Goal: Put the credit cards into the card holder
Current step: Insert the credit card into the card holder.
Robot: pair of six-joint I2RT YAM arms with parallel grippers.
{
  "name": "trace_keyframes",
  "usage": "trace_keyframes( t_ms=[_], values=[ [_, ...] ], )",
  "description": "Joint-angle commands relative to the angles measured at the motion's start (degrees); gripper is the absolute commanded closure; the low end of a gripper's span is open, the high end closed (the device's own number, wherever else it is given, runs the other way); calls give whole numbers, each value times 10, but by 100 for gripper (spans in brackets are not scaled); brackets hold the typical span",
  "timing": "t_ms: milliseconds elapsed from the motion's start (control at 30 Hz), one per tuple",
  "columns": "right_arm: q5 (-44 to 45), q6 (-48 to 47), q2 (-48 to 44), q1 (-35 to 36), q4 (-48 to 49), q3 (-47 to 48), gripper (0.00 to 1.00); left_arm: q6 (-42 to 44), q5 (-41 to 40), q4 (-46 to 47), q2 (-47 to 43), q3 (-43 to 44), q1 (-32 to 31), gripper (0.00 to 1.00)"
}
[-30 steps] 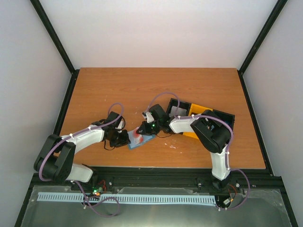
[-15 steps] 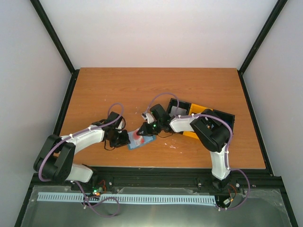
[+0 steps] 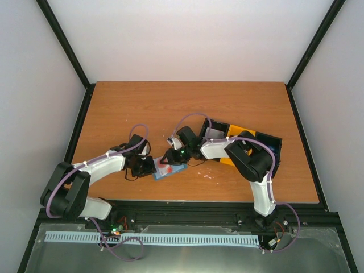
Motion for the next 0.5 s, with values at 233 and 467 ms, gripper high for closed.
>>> trace_keyframes(
  t_ms=[233,467],
  values=[
    [143,-24,-91,16,-193,25,47,-14,-12,5,-29,12,1,71],
    [193,-42,-65,27,-282,74,48,-5,20,34,-27,4,1,69]
  ],
)
